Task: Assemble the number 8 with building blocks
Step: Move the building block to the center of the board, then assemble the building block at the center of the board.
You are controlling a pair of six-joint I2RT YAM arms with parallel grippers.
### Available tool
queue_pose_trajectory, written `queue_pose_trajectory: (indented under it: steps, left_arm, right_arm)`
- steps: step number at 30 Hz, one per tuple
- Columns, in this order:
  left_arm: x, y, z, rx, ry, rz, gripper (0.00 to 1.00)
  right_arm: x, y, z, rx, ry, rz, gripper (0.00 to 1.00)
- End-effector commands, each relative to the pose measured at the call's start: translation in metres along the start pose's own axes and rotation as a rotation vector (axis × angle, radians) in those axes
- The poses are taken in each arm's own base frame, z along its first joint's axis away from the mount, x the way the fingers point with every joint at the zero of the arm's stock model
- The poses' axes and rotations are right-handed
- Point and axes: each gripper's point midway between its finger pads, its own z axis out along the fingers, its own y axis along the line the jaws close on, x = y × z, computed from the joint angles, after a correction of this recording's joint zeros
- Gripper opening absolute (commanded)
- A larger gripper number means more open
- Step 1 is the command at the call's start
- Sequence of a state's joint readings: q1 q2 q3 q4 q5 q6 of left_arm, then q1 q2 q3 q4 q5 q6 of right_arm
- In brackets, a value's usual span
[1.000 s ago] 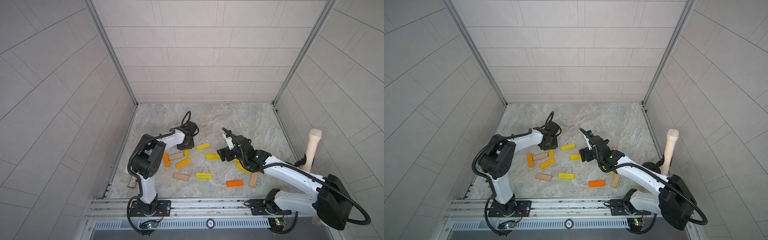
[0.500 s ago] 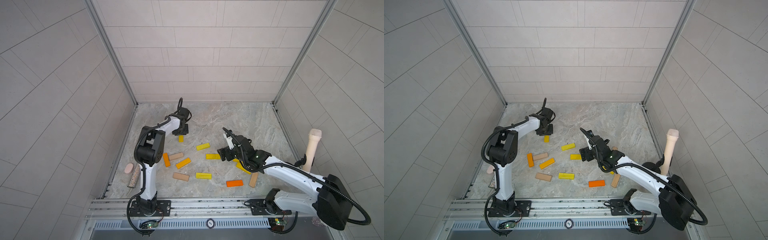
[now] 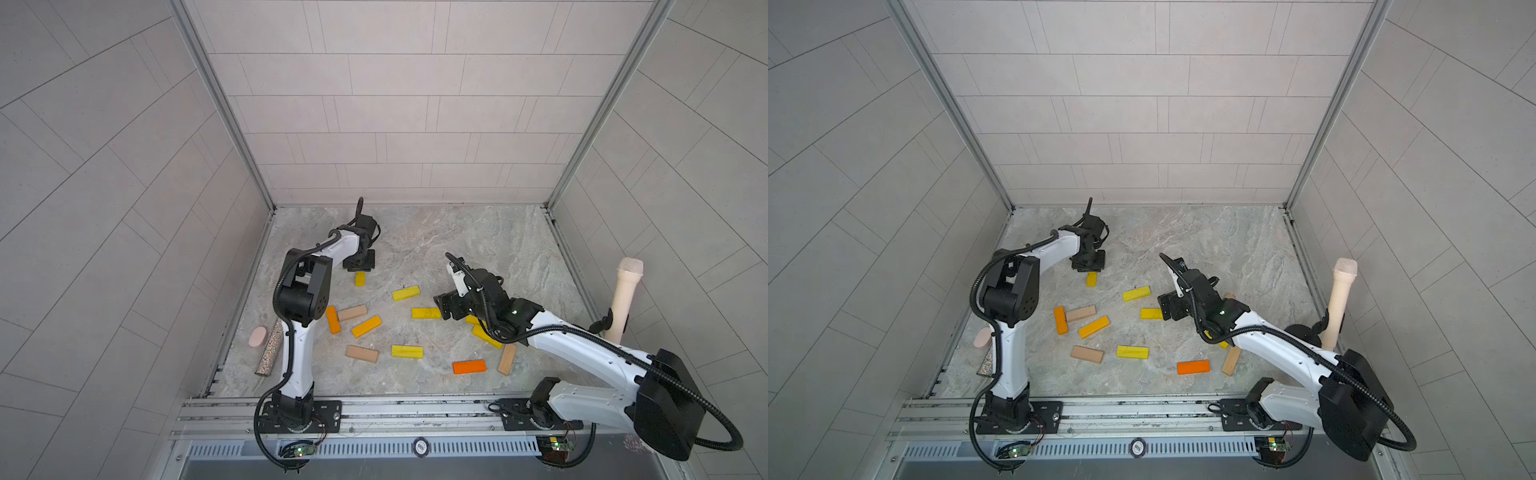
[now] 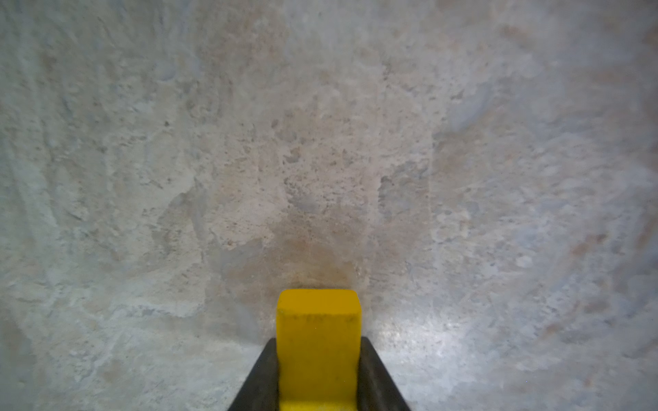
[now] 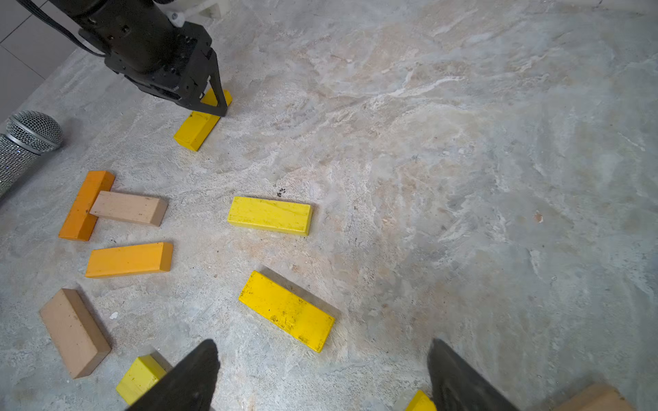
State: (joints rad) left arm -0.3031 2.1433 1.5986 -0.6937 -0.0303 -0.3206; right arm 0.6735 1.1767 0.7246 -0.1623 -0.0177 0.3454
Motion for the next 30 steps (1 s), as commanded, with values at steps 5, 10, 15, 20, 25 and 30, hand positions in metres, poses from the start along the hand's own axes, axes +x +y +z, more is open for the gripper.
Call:
queue_pose_trajectory:
  steps: [5,10,15,20,25,30]
  left_arm:
    - [0.001,0.001,-0.003,0.017,0.009,-0.005,0.53]
    - [0.003,0.0,-0.021,0.046,-0.029,-0.011,0.67]
    - [0.013,-0.008,-0.047,0.127,-0.086,-0.007,0.7]
    - [0.029,-0.029,-0.072,0.221,-0.162,0.049,0.71]
    - [0.037,-0.051,-0.104,0.332,-0.278,0.093,0.72]
    - [0.034,-0.069,-0.151,0.414,-0.478,0.128,0.72]
  right_arm:
    - [-0.008,-0.001,-0.009,0.01,-0.029,0.014,0.95]
    - [-0.006,-0.002,-0.011,0.011,-0.028,0.012,1.0]
    - [-0.006,-0.004,-0.014,0.022,-0.032,0.011,1.0]
    - [-0.005,-0.009,-0.02,0.04,-0.04,0.013,1.0]
    - [-0.005,-0.01,-0.029,0.042,-0.049,0.01,1.0]
    - [-0.005,-0.014,-0.039,0.053,-0.063,0.007,1.0]
